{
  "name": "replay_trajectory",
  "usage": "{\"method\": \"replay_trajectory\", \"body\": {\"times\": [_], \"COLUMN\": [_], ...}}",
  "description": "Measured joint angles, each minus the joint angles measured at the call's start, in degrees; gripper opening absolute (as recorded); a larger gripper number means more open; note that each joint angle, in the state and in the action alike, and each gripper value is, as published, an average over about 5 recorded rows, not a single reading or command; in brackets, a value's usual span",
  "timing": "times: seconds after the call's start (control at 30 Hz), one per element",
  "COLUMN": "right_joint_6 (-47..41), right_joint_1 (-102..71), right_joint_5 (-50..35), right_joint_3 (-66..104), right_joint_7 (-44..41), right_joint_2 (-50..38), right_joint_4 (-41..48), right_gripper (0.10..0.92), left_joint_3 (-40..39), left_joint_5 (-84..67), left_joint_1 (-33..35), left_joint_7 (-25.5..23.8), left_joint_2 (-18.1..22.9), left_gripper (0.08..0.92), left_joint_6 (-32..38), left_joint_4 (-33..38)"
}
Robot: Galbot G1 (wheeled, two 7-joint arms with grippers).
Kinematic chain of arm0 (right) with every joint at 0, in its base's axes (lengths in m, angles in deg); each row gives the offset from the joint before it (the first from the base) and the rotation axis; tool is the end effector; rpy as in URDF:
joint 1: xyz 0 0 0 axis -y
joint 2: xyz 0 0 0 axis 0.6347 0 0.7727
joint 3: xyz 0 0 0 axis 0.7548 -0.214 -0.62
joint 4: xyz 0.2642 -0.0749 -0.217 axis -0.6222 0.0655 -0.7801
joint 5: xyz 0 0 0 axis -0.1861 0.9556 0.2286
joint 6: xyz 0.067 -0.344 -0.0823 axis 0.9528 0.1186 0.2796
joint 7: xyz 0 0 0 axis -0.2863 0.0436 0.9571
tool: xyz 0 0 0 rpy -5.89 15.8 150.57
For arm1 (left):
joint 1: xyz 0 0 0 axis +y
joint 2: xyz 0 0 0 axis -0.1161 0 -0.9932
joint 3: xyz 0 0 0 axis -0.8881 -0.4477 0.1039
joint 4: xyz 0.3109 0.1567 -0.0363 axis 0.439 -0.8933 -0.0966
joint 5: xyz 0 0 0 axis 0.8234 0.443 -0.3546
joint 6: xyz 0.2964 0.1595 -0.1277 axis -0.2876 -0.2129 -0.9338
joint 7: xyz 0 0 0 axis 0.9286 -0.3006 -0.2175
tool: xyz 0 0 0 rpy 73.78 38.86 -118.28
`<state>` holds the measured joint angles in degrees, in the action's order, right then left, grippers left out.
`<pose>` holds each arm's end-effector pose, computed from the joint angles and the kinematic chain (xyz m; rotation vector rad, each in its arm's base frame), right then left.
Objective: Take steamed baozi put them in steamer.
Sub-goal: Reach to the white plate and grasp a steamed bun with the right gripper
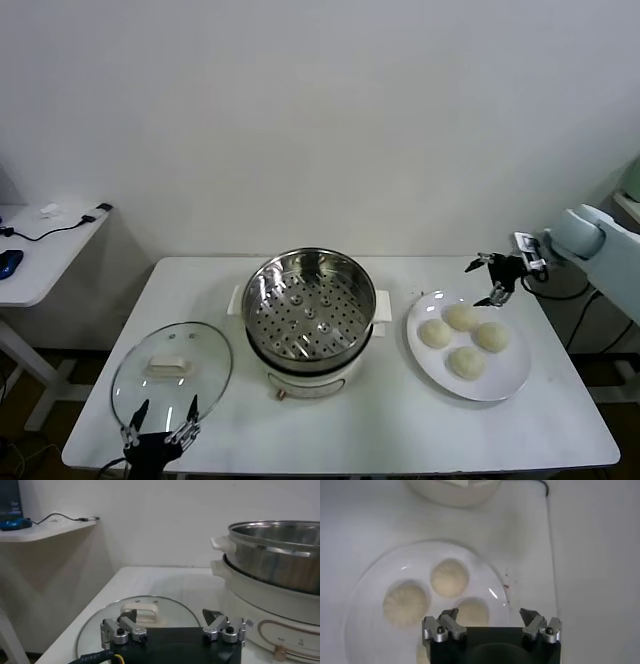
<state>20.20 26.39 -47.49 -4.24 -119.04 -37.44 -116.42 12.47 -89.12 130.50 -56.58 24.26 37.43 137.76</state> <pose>0.5687 -0.2313 -0.1335 1.3128 -1.5028 1.3019 0.0908 0.0582 -0.3221 0.1812 -2.7648 0.0044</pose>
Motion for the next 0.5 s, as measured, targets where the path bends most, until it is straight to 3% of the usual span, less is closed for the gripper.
{"method": "replay_trajectory", "body": {"times": [0.5], "right_joint_6": [-4.28], "right_joint_1": [-0.32], "right_joint_5": [0.58], "right_joint_3": [-7.02], "right_joint_7": [-0.09], "right_joint_2": [8.69], "right_joint_4": [8.98], "right_gripper": [0.823], "left_joint_3": [0.27], "left_joint_5": [0.83], "left_joint_1": [-0.20], "left_joint_7": [-0.07], "left_joint_2": [0.92], "left_gripper": [0.823], "left_joint_6": [-0.07], "left_joint_4": [-1.45]}}
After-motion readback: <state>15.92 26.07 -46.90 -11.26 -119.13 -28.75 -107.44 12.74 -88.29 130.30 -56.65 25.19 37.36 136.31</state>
